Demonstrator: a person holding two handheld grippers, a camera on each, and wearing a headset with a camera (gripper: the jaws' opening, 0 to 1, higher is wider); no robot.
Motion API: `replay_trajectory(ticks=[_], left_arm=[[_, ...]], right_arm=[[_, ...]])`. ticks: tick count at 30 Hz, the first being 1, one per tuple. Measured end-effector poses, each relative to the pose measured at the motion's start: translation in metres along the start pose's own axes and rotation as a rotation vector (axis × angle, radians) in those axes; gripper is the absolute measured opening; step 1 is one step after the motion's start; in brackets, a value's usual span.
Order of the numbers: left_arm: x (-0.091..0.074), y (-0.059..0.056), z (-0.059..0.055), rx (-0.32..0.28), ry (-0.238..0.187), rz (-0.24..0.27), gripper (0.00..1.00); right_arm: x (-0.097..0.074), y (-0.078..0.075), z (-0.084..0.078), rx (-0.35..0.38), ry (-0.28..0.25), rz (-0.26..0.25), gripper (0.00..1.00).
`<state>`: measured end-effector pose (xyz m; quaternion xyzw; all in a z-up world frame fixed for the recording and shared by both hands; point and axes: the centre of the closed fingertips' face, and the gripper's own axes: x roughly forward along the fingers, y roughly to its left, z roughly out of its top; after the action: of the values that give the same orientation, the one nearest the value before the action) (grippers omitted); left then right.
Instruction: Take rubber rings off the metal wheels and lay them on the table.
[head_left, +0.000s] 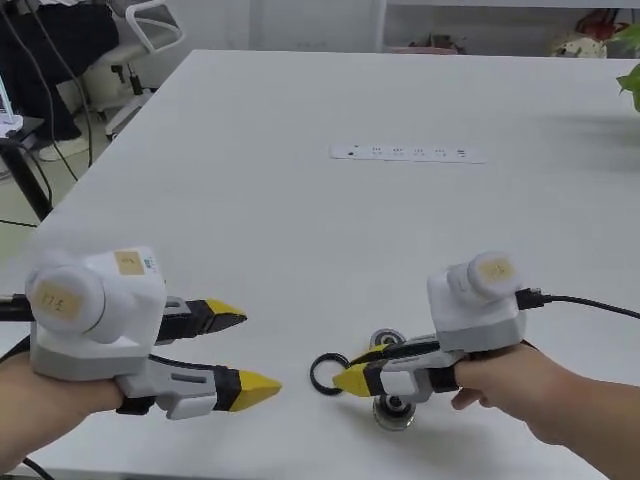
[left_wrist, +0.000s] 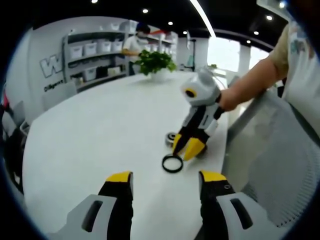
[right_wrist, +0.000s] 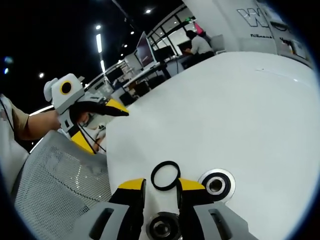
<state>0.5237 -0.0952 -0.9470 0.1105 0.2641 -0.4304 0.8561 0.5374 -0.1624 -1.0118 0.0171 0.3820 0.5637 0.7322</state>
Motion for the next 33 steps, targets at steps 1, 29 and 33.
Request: replay_trajectory(ticks=[1, 29, 33], left_arm=[[0.000, 0.000, 0.000, 0.000, 0.000, -0.001, 0.54], [-0.002, -0.001, 0.001, 0.005, 0.004, 0.001, 0.54], [-0.002, -0.003, 0.003, 0.007, 0.002, -0.005, 0.54]], right_arm=[[0.000, 0.001, 0.000, -0.010, 0.004, -0.001, 0.24], [-0.006, 0.008, -0.006, -0.298, 0.086, -0.034, 0.38], [-0.013, 0.009, 0.004, -0.291, 0.056, -0.037, 0.40]])
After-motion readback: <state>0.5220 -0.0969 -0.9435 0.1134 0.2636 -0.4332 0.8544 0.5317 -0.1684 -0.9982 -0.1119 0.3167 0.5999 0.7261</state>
